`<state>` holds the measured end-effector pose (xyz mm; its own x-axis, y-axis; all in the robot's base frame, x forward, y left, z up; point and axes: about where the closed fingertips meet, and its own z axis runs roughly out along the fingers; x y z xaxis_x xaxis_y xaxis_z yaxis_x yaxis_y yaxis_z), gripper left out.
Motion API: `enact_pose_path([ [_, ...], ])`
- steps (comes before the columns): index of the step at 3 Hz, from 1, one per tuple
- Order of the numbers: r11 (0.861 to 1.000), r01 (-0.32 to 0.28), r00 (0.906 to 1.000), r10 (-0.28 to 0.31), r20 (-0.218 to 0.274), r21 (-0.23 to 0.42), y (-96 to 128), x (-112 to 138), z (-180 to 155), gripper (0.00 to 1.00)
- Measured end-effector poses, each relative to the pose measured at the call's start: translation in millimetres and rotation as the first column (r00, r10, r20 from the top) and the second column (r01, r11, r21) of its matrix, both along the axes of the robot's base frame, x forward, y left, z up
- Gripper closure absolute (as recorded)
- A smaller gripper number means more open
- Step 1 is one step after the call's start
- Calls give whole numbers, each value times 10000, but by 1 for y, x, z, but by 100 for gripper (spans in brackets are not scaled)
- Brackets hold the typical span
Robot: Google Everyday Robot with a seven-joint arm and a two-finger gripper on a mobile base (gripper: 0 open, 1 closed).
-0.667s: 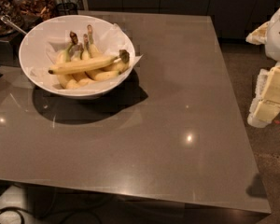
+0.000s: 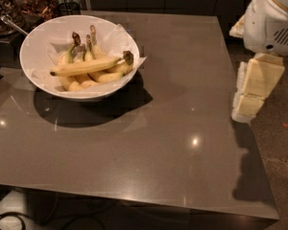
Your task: Pick banana from white bowl
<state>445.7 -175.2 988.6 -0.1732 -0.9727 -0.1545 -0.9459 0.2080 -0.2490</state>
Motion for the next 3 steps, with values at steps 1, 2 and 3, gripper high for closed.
enact_pose_path([
  [1, 9957, -682, 9975, 667, -250, -630, 33, 8, 1, 0],
  [2, 9763, -1704, 9852, 1663, -412, -1337, 73, 21, 0, 0],
  [3, 9769, -1740, 9847, 1743, -88, -1240, 79, 26, 3, 0],
])
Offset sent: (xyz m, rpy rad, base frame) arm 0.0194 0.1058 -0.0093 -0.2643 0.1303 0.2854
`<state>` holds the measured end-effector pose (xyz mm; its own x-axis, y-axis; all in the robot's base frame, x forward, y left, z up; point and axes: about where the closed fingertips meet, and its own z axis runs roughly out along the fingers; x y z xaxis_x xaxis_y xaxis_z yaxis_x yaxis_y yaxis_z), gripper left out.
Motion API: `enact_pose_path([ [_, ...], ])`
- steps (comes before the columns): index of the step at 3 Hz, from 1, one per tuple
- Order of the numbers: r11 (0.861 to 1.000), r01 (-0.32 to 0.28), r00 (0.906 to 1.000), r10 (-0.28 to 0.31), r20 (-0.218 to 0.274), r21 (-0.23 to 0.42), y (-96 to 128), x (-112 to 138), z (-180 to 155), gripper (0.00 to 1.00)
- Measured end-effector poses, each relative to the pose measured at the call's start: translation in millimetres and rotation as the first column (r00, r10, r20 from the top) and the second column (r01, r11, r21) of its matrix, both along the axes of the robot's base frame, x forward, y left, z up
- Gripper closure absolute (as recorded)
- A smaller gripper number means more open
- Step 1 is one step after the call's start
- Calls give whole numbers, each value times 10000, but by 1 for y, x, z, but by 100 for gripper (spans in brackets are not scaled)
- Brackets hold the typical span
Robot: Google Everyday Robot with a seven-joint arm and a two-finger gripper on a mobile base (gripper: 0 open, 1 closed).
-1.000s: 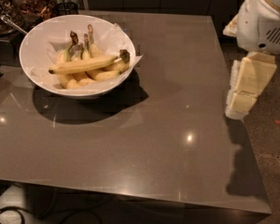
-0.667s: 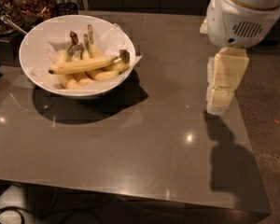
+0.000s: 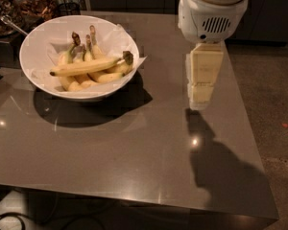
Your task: Pick banana from white bowl
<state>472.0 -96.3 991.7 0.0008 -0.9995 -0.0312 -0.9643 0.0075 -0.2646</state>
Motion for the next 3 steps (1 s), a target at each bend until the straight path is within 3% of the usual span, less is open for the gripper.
enact_pose_path([
  [1, 9990, -403, 9979, 394, 506, 166, 18, 11, 9, 0],
  [2, 9926, -1194, 9915, 1180, 539, 227, 57, 35, 18, 0],
  [3, 9750, -2198, 9740, 2174, 636, 332, 109, 69, 26, 0],
])
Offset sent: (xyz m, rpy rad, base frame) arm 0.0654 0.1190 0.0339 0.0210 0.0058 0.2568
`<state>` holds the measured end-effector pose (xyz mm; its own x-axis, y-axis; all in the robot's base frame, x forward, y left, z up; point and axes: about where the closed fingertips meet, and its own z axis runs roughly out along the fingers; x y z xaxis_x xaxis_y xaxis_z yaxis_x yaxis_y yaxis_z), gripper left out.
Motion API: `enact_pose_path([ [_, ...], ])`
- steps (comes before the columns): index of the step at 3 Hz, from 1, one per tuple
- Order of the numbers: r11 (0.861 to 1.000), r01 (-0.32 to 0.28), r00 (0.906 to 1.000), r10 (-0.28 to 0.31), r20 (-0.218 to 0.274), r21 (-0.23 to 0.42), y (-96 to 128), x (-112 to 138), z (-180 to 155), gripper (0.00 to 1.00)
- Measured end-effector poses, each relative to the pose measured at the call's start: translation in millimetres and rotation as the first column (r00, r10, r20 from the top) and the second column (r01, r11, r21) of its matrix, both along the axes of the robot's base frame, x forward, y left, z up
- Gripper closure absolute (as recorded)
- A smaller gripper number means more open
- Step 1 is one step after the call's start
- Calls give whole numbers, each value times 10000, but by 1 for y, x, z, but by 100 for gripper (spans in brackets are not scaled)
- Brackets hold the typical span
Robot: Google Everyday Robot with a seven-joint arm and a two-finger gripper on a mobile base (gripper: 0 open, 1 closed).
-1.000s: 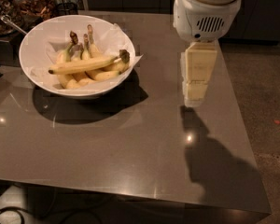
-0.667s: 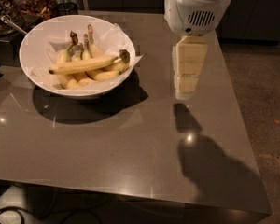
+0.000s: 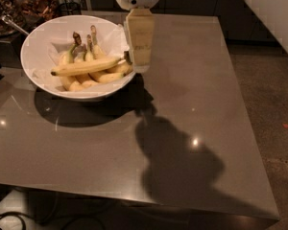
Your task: Pick banana from white bowl
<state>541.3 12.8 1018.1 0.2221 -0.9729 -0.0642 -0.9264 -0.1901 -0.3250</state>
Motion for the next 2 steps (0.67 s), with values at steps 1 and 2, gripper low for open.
enact_pose_path([
  [1, 9991, -236, 9992, 225, 322, 351, 18, 7, 8, 0],
  [2, 9971, -119, 9999, 112, 97, 746, 20, 22, -3, 0],
])
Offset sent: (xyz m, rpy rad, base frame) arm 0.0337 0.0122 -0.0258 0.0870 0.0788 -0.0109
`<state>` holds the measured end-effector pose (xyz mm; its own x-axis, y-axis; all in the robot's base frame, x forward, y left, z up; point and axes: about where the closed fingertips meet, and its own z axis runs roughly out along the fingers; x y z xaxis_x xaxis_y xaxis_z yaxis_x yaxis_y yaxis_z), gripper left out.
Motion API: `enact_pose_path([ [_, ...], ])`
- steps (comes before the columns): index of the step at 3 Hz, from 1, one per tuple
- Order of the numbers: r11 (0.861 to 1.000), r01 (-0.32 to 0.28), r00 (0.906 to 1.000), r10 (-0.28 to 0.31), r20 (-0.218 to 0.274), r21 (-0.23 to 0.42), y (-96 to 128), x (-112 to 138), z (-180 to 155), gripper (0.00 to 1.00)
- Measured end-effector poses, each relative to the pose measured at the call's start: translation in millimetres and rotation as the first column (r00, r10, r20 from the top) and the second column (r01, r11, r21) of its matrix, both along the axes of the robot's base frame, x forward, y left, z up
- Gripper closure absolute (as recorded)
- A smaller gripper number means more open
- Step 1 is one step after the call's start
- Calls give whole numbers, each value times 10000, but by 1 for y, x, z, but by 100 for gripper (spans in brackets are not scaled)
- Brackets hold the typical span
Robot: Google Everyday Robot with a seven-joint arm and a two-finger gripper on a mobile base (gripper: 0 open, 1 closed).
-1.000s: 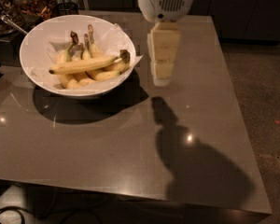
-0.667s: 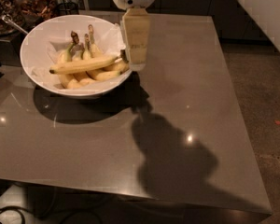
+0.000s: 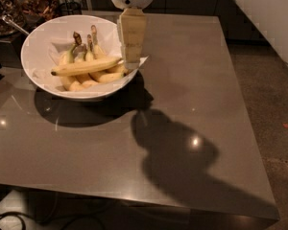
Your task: Pick banana from white bowl
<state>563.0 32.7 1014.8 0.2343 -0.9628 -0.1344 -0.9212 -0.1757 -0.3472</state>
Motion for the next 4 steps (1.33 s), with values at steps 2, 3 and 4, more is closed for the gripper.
enact_pose_path([
  [2, 9994, 232, 9935, -202, -1119, 258, 14, 46, -37, 28],
  [3, 9993, 324, 9878, -290, -1530, 198, 22, 64, -55, 31],
  [4, 9999, 105, 9846, -90, -1745, 77, 43, 77, -71, 30],
])
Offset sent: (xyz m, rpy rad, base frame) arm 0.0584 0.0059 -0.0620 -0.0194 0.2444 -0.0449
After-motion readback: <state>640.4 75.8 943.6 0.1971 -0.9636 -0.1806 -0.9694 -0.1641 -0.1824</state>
